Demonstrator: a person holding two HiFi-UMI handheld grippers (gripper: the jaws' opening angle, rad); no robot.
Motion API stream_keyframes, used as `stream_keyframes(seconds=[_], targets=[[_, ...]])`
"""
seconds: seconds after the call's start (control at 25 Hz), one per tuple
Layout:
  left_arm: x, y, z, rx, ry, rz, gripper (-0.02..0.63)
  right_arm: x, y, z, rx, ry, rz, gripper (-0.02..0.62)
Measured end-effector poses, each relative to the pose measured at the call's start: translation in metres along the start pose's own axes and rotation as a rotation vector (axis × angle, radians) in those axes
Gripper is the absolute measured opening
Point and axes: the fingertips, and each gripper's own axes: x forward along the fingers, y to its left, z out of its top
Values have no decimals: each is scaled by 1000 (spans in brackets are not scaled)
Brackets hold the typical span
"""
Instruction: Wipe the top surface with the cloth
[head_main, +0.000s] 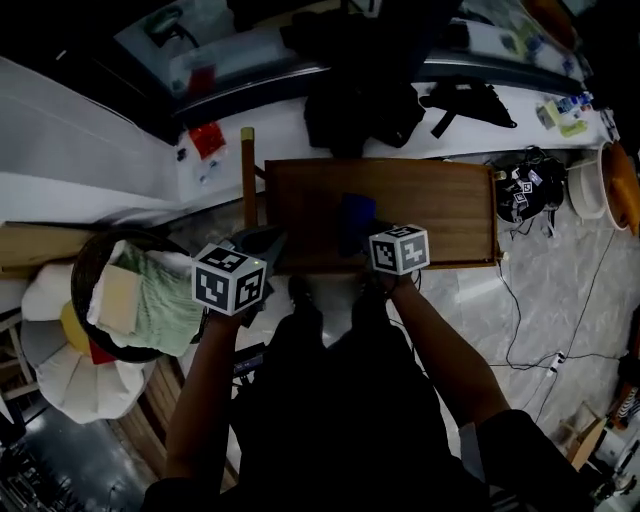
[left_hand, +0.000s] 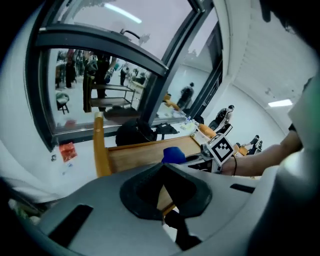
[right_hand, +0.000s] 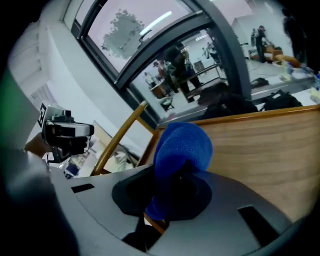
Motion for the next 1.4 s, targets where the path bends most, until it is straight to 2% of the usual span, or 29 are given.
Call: stream_keyframes(seconds=[0.12,0.24,0.36,0.52,0.6,0.92,1.16,1.4], targets=[[-31,37,-19,-27,6,28,6,64,62,-10,-31,68,76,63],[-52,61,-34,-44,12,49,6,110,103,-23,-76,136,114,63],[-60,68,-43,-43,22,51,6,140,118,-44,-111,201,123,63],[-61,67,-49,-35,29,31,6,158,112,-57,-246,254,90,63],[-59,64,-52,-34,34,23,6,158,108,-58,-277,279,69,63],[-22,20,-31,-30,21,-5,6,120,64,-66,-220,367,38,63],[16,-17,-12,-42,1,-16,6,58,-22,-67,-210,360,-31,63],[70,-69,2,-28,11,-66,6,-5,-97,-65,-170,347,-94,61]])
